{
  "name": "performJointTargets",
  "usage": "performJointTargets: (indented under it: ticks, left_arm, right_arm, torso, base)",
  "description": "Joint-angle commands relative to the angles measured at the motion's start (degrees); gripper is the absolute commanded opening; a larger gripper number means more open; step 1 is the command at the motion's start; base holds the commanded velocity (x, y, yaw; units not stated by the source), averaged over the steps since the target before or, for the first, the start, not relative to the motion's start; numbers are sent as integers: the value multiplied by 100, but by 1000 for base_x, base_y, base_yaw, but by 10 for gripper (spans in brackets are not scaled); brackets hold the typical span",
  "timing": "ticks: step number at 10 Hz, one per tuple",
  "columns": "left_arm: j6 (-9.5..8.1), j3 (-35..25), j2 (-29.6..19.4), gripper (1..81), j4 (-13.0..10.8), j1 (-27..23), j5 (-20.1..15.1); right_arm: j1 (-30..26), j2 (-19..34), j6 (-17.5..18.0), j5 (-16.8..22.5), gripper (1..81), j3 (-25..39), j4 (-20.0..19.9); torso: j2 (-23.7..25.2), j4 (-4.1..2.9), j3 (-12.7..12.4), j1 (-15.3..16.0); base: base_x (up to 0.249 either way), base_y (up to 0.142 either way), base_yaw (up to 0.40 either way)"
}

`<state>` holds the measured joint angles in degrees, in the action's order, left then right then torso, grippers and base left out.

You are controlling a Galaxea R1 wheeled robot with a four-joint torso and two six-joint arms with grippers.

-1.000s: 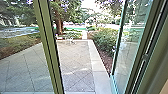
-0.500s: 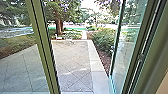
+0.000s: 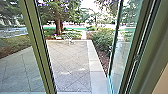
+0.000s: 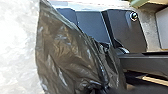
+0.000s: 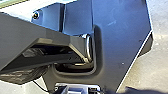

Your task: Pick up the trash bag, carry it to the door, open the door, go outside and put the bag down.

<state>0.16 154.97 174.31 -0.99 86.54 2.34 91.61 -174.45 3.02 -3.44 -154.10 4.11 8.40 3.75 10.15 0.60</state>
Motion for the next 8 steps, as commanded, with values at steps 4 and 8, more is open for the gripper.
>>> performJointTargets:
  ticks: [4,8]
  left_arm:
    - [37,-36,34,10,-59,-273,-305]
    - [37,-36,34,10,-77,-282,-313]
  right_arm:
    - [-191,-66,-12,300,811,30,46]
    - [-191,-66,-12,300,811,22,46]
  torso:
    - [0,0,0,0]
    - [0,0,0,0]
  base:
    - [0,-61,0]
    - [0,0,0]
